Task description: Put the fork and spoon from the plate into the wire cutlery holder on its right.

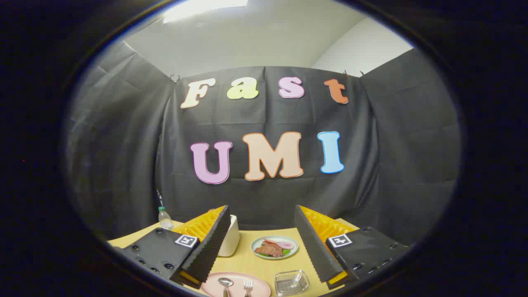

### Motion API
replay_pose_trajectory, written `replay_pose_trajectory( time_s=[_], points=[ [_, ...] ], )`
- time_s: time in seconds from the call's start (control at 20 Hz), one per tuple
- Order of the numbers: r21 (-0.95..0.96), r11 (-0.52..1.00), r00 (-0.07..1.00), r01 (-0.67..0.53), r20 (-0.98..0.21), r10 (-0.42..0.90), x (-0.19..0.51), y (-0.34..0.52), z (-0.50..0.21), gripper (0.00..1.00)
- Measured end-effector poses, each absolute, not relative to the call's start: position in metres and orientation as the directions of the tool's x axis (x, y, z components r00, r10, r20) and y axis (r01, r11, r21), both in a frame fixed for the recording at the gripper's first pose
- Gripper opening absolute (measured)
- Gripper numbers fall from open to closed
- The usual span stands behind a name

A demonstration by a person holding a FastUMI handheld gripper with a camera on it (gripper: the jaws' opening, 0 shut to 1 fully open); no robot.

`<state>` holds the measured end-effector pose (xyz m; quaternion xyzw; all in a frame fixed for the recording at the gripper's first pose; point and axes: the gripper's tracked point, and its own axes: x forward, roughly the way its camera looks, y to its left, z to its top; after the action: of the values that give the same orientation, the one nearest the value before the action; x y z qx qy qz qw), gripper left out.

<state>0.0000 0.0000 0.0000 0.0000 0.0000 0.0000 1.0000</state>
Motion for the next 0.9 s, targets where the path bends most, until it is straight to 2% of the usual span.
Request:
replay_pose_trajectory(
  time_s=[0.9],
  points=[
    [-0.011, 0.998, 0.997, -0.069, -0.046, 0.068, -0.008, 0.015, -0.021, 0.99]
  ],
)
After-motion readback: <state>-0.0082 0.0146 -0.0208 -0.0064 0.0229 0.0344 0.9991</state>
